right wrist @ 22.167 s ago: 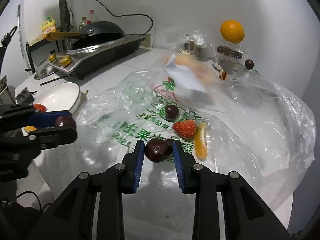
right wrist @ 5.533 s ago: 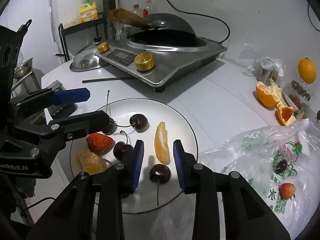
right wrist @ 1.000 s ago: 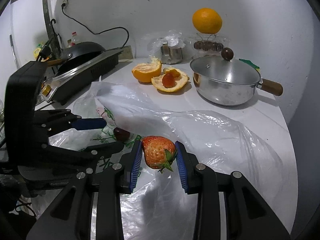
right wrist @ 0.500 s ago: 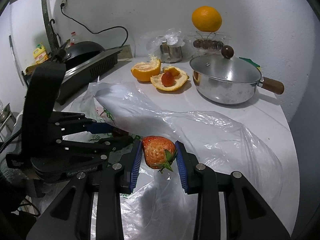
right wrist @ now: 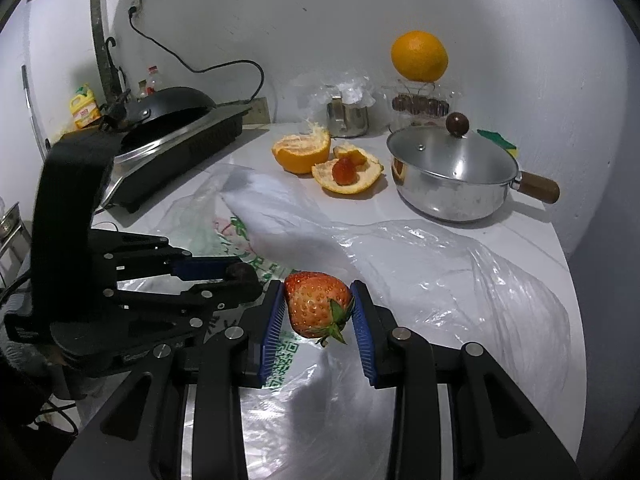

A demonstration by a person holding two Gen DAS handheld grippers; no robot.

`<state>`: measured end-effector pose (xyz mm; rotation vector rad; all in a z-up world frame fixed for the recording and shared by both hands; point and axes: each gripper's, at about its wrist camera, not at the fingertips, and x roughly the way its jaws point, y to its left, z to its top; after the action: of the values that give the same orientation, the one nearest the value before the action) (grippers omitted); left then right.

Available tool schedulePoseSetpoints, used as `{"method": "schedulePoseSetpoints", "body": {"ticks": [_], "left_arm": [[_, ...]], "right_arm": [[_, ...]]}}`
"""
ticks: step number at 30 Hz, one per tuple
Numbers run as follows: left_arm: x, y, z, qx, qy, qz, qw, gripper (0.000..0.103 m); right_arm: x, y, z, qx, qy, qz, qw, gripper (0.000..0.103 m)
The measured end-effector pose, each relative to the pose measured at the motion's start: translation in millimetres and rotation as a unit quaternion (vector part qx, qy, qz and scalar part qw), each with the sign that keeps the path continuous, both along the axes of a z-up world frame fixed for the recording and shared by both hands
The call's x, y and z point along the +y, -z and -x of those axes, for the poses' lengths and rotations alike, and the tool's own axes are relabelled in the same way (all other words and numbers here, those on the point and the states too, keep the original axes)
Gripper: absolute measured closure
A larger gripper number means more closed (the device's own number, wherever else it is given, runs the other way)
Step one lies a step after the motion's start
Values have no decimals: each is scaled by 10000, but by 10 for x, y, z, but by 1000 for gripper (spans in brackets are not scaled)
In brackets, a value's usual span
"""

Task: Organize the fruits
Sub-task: 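Lift the cherry and strawberry up from the bag with both tools, then carry the held cherry and strawberry over the white plate with both tools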

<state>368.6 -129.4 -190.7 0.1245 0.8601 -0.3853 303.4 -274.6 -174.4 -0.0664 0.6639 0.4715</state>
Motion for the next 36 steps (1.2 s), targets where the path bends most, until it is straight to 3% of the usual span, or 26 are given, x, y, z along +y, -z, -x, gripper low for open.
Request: {"method": "schedulePoseSetpoints", "body": {"ticks": [17, 36], "left_arm": [[246, -507, 663, -497, -15, 180, 9986, 78], [944, -760, 1309, -838, -390, 366, 9950, 78]], "right_arm": [[179, -260, 456, -251, -32, 83, 9996, 67], [795, -493, 931, -511, -358, 223, 9978, 67]]}}
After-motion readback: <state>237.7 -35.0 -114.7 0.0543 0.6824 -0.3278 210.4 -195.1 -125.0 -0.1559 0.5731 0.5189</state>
